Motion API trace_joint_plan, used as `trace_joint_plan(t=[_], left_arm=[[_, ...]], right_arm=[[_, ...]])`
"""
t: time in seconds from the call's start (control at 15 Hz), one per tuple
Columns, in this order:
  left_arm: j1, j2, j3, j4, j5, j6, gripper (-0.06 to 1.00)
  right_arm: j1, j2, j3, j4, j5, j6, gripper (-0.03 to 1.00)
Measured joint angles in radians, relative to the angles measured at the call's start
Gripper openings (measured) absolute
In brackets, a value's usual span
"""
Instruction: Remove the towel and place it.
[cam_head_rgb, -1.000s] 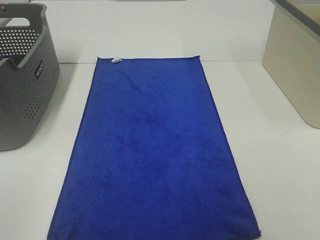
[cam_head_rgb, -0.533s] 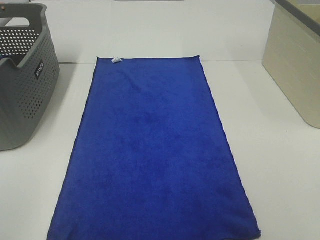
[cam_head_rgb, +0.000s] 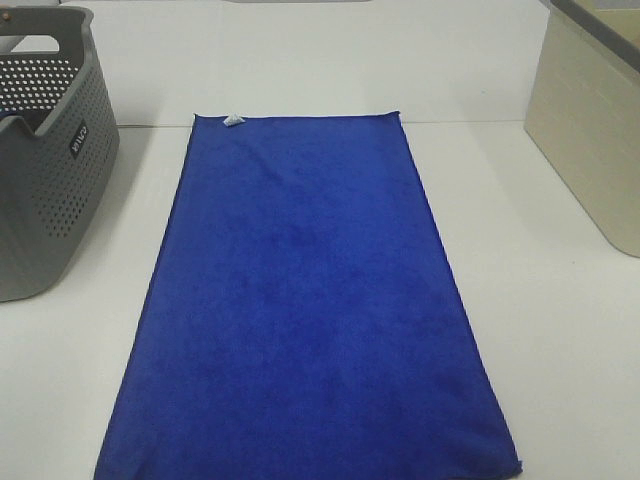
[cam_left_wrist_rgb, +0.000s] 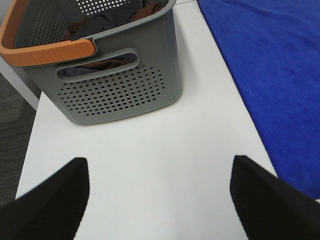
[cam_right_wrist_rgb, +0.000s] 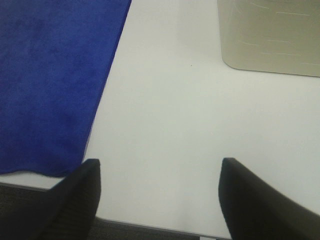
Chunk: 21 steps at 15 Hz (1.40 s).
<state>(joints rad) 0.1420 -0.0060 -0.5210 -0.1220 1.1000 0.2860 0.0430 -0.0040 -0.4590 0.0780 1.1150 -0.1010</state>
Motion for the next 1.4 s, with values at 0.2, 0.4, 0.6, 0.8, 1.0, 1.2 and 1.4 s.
trace_joint_plan(t=[0.2, 0.4, 0.6, 0.8, 1.0, 1.2, 1.4], left_arm=[[-0.013, 0.0, 0.0, 0.0, 0.0, 0.0, 0.74], [-0.034, 0.0, 0.0, 0.0, 0.0, 0.0, 0.74], [-0.034, 0.0, 0.0, 0.0, 0.0, 0.0, 0.74], [-0.034, 0.0, 0.0, 0.0, 0.0, 0.0, 0.74], [-0.034, 0.0, 0.0, 0.0, 0.0, 0.0, 0.74], [-0.034, 0.0, 0.0, 0.0, 0.0, 0.0, 0.74], [-0.034, 0.0, 0.0, 0.0, 0.0, 0.0, 0.74]], right_arm=[[0.0, 0.0, 0.0, 0.0, 0.0, 0.0, 0.67], [0.0, 0.0, 0.0, 0.0, 0.0, 0.0, 0.67], [0.0, 0.0, 0.0, 0.0, -0.001, 0.0, 0.67], [0.0, 0.0, 0.0, 0.0, -0.001, 0.0, 0.67], [0.0, 0.0, 0.0, 0.0, -0.001, 0.0, 0.67], [0.0, 0.0, 0.0, 0.0, -0.001, 0.0, 0.67], [0.0, 0.0, 0.0, 0.0, -0.001, 0.0, 0.67]])
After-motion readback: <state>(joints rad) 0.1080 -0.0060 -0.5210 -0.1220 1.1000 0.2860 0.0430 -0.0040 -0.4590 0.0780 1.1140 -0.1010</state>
